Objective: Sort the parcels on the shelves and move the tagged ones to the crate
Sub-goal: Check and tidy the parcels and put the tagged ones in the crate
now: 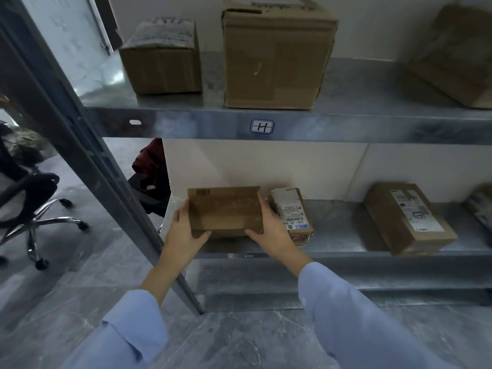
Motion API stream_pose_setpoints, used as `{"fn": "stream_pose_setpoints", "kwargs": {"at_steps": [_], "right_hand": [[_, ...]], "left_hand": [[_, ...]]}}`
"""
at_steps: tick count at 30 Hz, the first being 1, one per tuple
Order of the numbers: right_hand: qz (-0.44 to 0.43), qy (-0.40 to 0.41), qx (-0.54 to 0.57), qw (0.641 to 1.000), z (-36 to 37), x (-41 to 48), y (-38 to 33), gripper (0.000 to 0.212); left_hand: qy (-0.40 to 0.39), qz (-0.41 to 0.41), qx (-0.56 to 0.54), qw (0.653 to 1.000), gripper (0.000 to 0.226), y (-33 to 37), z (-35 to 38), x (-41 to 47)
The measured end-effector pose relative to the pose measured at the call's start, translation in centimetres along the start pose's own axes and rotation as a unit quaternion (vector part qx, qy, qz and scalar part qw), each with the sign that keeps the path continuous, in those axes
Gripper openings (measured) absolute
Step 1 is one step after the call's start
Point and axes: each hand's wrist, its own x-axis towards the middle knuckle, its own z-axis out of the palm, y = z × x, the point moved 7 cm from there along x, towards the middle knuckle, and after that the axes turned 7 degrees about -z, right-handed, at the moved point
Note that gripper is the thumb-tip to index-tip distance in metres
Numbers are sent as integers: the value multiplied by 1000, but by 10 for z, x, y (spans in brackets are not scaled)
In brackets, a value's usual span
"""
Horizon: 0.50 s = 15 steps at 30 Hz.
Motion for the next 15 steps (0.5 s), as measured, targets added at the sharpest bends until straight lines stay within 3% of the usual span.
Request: {"fn": "stream_pose_setpoints", "kwargs": {"at_steps": [7, 15], "right_hand": [[-3, 61, 33, 998, -22, -9, -1, 111], [-16, 91, 65, 994, -36, -23, -3, 95]], "left_hand": [[12, -19, -76, 997, 97, 10, -7, -3], [6, -33, -122, 992, 82, 15, -8, -8]]}}
